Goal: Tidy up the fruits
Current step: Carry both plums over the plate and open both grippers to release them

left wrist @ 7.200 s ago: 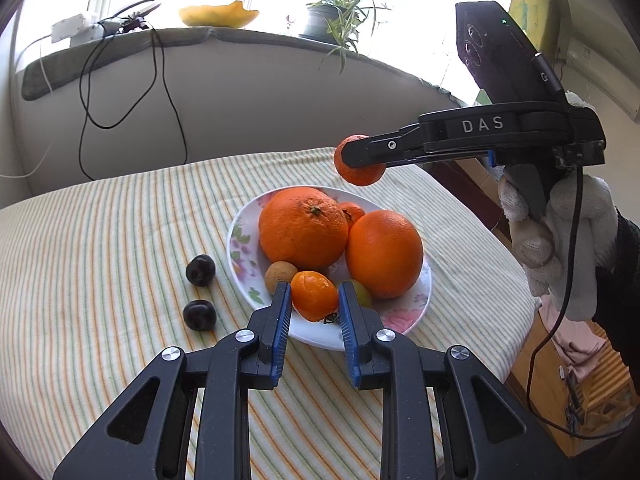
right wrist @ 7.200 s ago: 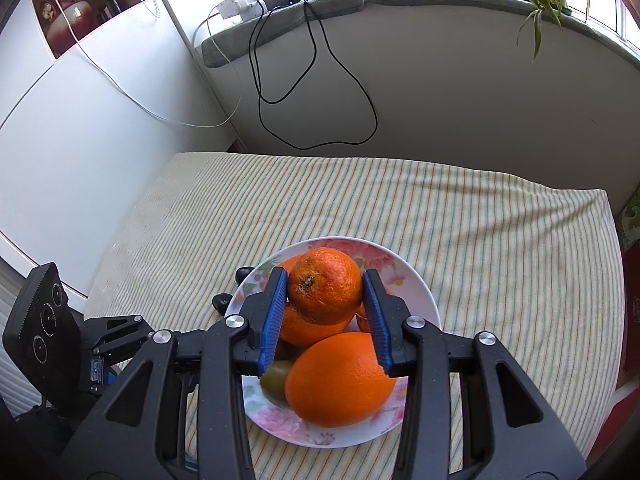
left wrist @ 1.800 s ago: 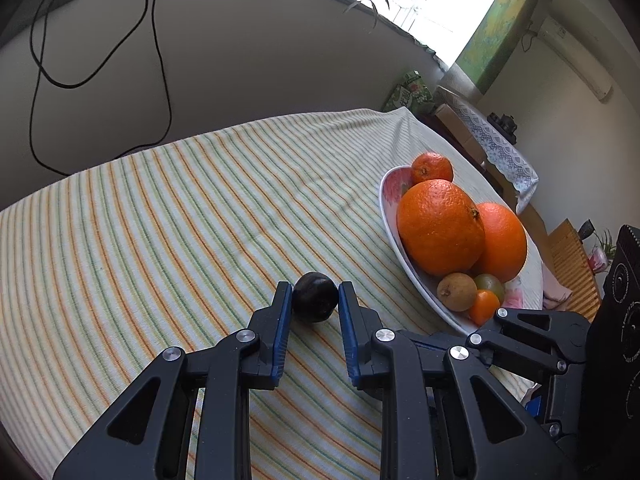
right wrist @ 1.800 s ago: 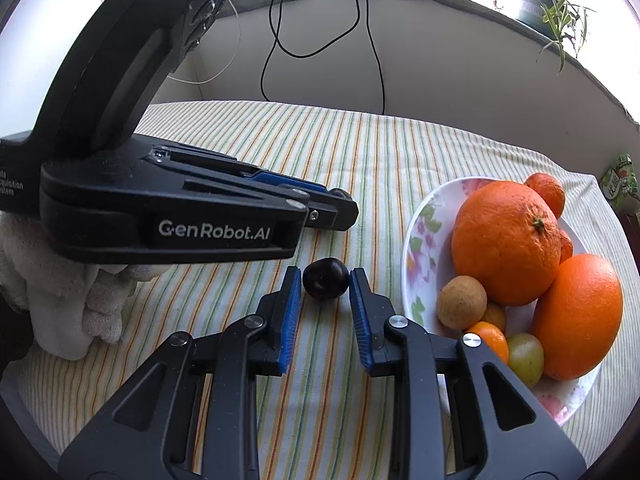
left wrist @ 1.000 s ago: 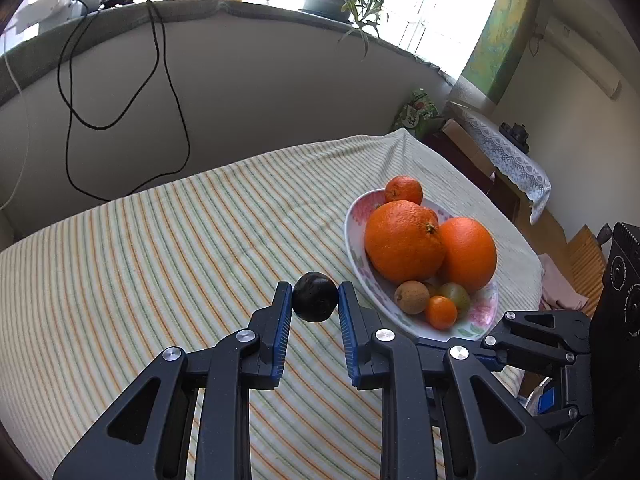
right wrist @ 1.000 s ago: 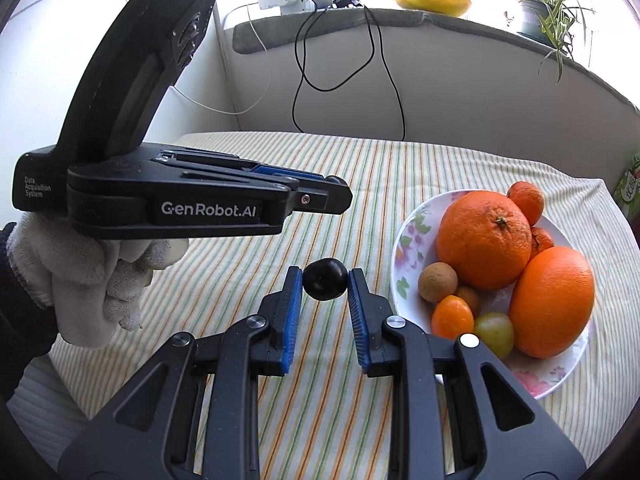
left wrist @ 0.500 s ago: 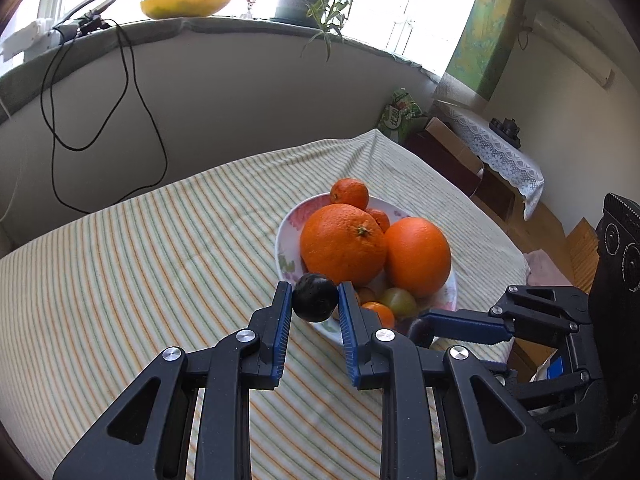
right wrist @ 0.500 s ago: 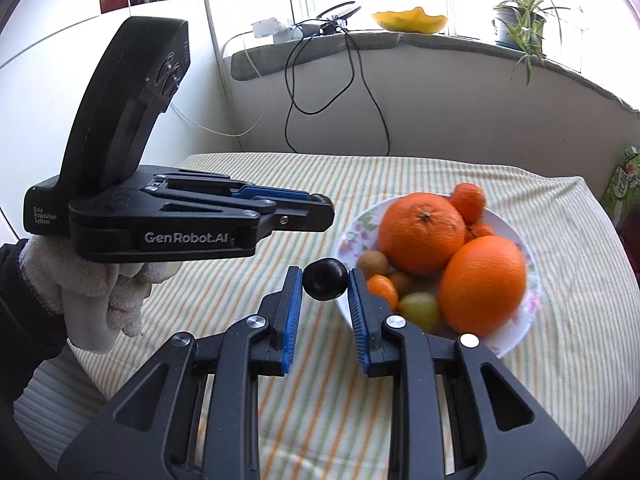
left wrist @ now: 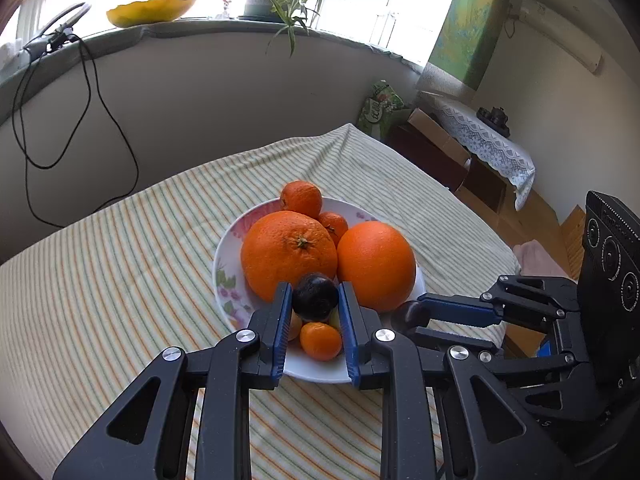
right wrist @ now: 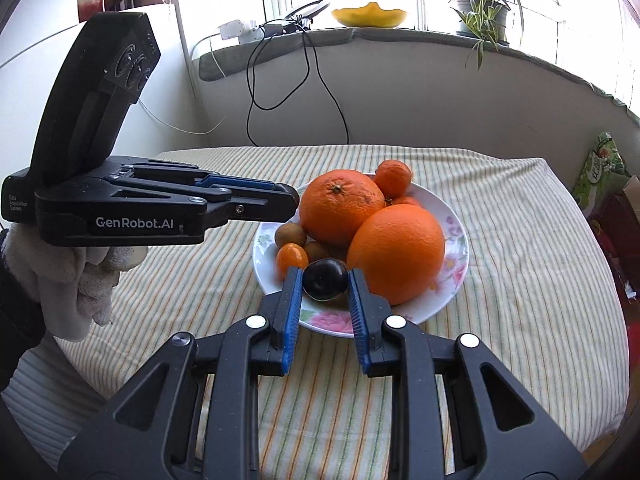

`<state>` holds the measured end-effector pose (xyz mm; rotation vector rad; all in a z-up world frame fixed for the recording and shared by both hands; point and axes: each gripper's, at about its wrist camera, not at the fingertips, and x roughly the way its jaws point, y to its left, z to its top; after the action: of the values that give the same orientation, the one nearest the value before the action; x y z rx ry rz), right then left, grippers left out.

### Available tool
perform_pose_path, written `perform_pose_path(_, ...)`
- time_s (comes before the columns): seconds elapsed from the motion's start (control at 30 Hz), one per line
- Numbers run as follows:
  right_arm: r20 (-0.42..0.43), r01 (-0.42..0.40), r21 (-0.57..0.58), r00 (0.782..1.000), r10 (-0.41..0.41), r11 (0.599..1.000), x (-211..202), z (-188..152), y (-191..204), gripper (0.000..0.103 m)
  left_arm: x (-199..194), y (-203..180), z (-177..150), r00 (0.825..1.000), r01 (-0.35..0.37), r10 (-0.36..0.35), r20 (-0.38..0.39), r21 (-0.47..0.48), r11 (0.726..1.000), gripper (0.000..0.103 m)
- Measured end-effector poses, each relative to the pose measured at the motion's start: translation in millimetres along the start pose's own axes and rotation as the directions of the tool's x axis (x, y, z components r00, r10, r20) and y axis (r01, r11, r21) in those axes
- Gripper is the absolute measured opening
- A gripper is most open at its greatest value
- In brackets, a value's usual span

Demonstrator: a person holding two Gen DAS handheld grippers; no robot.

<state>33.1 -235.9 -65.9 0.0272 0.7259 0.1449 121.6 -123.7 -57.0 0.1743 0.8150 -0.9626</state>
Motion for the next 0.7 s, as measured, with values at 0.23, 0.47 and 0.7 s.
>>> perform_pose_path(0.23,-0.013,0.02,0.017,1.0,-0.019,1.0,1.1,-7.6,-9.7,0.024,11.5,-10.2,4.1,1.0,-0.003,0.004,-0.013,0.014,1.0,0.022)
perform_pose_path(0.47,0.004,0.042,-0.006,0.999,-0.042,0.999,-0.3,-9.4,-8.3,0.056,10.1,-14.5,4.9,1.0,-0.018,0.018,-0.006,0.008,1.0,0.044)
perform_pose_path(0.7,0.028,0.04,-0.016,0.999,-0.039,0.999,-10.0,-9.6,-4.6,0.061,2.5,-18.7,1.8,0.999,-0.041,0.041,0.005,0.002,0.999,0.044)
